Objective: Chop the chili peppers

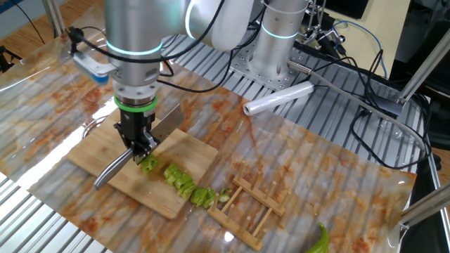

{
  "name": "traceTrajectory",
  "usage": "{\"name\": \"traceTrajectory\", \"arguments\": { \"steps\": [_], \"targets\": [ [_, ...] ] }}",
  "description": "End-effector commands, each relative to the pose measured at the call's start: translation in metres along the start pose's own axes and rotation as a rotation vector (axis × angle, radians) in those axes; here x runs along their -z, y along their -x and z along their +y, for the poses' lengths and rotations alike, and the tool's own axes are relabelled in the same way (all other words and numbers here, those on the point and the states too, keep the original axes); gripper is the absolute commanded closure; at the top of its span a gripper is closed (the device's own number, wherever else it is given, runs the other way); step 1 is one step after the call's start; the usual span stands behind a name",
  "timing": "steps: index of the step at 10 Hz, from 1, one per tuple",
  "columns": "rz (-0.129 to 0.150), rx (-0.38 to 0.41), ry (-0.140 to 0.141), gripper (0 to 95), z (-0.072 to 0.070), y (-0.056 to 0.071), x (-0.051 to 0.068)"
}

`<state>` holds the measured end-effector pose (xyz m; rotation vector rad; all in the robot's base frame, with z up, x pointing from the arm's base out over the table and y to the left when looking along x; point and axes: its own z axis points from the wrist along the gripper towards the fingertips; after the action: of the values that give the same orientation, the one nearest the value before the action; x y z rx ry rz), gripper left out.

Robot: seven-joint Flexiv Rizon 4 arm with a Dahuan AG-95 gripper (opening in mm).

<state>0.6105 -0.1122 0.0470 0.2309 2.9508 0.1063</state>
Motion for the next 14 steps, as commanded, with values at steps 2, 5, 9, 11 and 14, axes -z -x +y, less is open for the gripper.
{"name": "traceTrajectory", "arguments": {
  "steps": [2,5,9,11,14],
  "targets": [
    [0.012,0.000,-0.011,95.0,-0.001,-0.001,0.014],
    [0.022,0.002,-0.020,95.0,-0.002,-0.001,0.024],
    [0.032,0.000,-0.020,95.0,-0.005,-0.002,0.026],
    [-0.004,-0.007,0.007,95.0,-0.007,-0.009,-0.005],
    [-0.005,-0.008,0.005,95.0,-0.007,-0.011,-0.009]
  ]
}}
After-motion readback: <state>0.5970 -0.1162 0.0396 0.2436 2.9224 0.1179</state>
